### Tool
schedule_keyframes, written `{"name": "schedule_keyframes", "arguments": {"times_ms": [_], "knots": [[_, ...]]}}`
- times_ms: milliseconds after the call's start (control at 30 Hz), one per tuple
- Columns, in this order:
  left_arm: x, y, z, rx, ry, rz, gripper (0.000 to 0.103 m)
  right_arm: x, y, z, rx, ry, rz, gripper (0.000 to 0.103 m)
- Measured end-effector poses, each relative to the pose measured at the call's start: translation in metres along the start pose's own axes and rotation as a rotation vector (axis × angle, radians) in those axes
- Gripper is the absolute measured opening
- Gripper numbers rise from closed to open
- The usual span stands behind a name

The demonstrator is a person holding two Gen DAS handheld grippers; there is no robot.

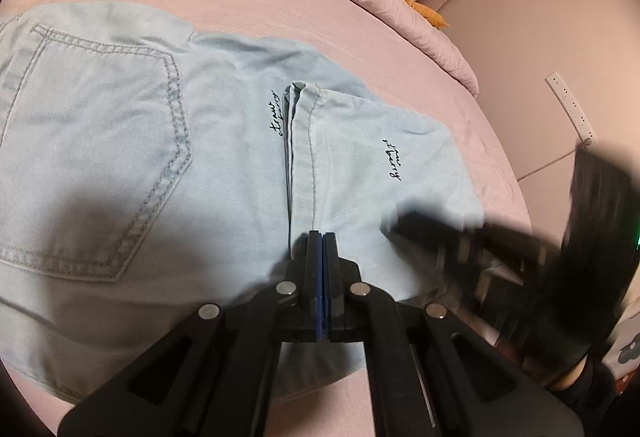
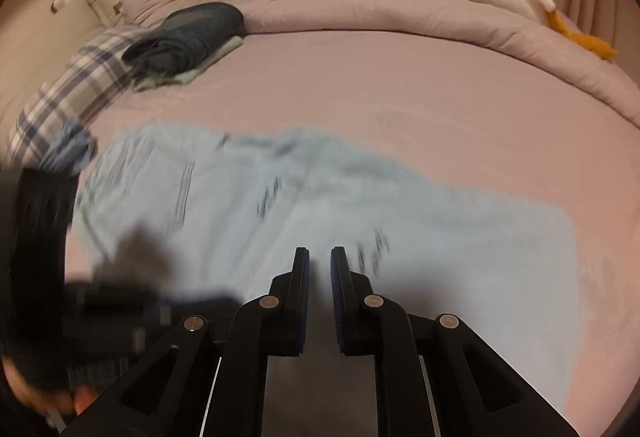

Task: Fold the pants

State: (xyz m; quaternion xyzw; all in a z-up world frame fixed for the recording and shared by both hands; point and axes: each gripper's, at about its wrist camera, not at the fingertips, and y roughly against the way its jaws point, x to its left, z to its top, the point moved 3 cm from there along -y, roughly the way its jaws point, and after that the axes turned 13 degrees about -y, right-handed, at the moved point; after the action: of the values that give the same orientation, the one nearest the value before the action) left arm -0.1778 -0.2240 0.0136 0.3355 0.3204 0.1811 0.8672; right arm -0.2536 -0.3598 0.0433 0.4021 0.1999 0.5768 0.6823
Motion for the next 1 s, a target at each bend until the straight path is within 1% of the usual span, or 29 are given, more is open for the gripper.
{"name": "schedule_keyframes", "arguments": {"times_ms": [67, 100, 133, 200, 267, 300, 367, 400, 433, 467, 533, 567, 600, 633, 700, 767, 800, 833, 933, 967, 1000], "knots": [[-0.001, -0.002, 0.001, 0.001, -0.004, 0.006, 0.003, -0.002, -0.001, -0.021, 0.027, 0.032, -0.045, 0.013], [-0.002, -0.002, 0.001, 0.000, -0.012, 0.011, 0.003, -0.004, 0.004, -0.034, 0.005, 0.046, -0.053, 0.012], [-0.002, -0.003, 0.002, 0.000, -0.014, 0.013, 0.003, -0.003, 0.012, -0.044, -0.023, 0.058, -0.049, 0.012], [-0.002, -0.003, 0.002, 0.002, -0.018, 0.017, 0.003, -0.008, 0.025, -0.053, -0.016, 0.025, -0.027, 0.012], [-0.002, -0.003, 0.002, 0.005, -0.024, 0.020, 0.003, -0.016, 0.034, -0.054, -0.004, -0.015, 0.004, 0.012], [-0.002, -0.003, 0.002, 0.005, -0.028, 0.022, 0.003, -0.023, 0.045, -0.053, -0.017, -0.048, 0.015, 0.012], [-0.002, -0.003, 0.001, 0.003, -0.030, 0.026, 0.003, -0.035, 0.064, -0.050, -0.084, -0.093, 0.020, 0.012], [-0.002, -0.003, 0.001, 0.002, -0.030, 0.029, 0.003, -0.047, 0.075, -0.043, -0.143, -0.129, 0.011, 0.012], [-0.002, -0.003, 0.001, 0.003, -0.031, 0.032, 0.003, -0.056, 0.080, -0.041, -0.172, -0.158, -0.007, 0.013], [-0.002, -0.003, 0.001, 0.003, -0.033, 0.034, 0.003, -0.067, 0.081, -0.040, -0.181, -0.190, -0.039, 0.014], [-0.002, -0.002, 0.001, 0.004, -0.037, 0.036, 0.003, -0.089, 0.072, -0.045, -0.150, -0.234, -0.151, 0.014], [-0.001, -0.002, 0.000, 0.004, -0.039, 0.037, 0.003, -0.097, 0.062, -0.051, -0.102, -0.247, -0.179, 0.014], [-0.001, -0.001, 0.000, 0.003, -0.038, 0.037, 0.003, -0.101, 0.053, -0.057, -0.050, -0.255, -0.166, 0.014], [-0.001, -0.001, 0.000, 0.004, -0.037, 0.037, 0.003, -0.101, 0.053, -0.059, -0.063, -0.247, -0.156, 0.014], [-0.001, -0.001, 0.000, 0.005, -0.036, 0.039, 0.003, -0.099, 0.055, -0.055, -0.051, -0.237, -0.159, 0.014], [-0.002, -0.001, 0.000, 0.008, -0.043, 0.042, 0.003, -0.100, 0.057, -0.047, -0.054, -0.263, -0.144, 0.014], [-0.002, -0.001, 0.000, 0.008, -0.045, 0.043, 0.003, -0.098, 0.060, -0.041, -0.074, -0.265, -0.112, 0.014], [-0.002, -0.001, 0.000, 0.008, -0.045, 0.043, 0.003, -0.098, 0.061, -0.034, -0.095, -0.257, -0.099, 0.014], [-0.002, -0.001, 0.000, 0.010, -0.045, 0.042, 0.004, -0.099, 0.053, -0.003, -0.135, -0.244, -0.117, 0.016], [-0.002, -0.001, 0.000, 0.010, -0.045, 0.040, 0.004, -0.101, 0.049, 0.007, -0.147, -0.252, -0.117, 0.020], [-0.001, -0.002, 0.000, 0.010, -0.045, 0.038, 0.004, -0.105, 0.040, 0.023, -0.153, -0.276, -0.117, 0.027]]}}
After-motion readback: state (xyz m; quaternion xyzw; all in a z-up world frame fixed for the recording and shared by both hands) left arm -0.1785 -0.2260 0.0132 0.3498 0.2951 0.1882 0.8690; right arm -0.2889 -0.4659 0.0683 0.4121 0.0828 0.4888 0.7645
